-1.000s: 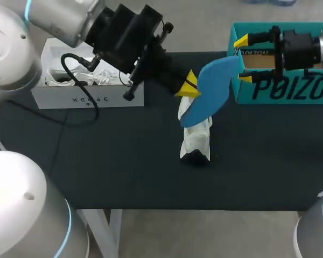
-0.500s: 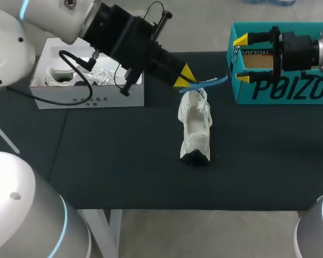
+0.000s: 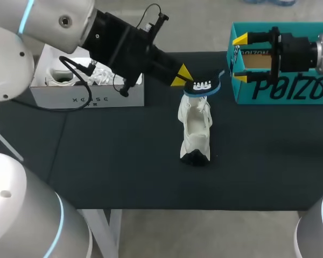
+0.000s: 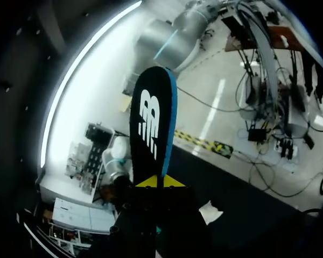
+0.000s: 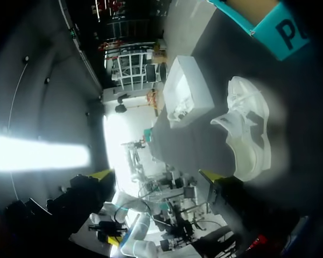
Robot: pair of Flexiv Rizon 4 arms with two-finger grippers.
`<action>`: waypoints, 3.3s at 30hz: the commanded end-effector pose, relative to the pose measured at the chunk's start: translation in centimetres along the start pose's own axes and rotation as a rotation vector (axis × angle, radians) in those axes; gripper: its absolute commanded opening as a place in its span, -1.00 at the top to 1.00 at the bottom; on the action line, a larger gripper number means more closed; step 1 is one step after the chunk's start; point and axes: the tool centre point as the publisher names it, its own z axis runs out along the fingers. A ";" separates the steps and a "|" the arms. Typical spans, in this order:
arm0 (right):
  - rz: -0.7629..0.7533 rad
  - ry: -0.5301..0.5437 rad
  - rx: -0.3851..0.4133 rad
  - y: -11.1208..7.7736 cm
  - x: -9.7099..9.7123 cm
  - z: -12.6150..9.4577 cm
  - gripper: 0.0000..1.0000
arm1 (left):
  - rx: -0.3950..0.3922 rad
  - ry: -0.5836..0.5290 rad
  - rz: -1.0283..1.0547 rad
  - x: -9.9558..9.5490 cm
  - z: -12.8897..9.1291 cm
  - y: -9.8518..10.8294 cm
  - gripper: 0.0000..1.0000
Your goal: Take the shoe out of the shoebox, open the shoe tongue, remove and reinsert the insole, then place the shoe into the shoebox
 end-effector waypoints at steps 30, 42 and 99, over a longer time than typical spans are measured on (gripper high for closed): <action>-0.098 0.067 0.033 -6.2 3.2 1.0 -0.22 | -0.354 0.059 0.795 -1.5 8.2 11.1 1.00; -0.126 0.116 0.001 -6.6 3.6 0.9 0.00 | -0.322 0.005 0.591 -1.7 10.6 12.5 1.00; -0.079 -0.048 -0.004 -5.2 -2.4 6.2 1.00 | -0.398 0.933 0.431 -9.4 3.9 13.6 -1.00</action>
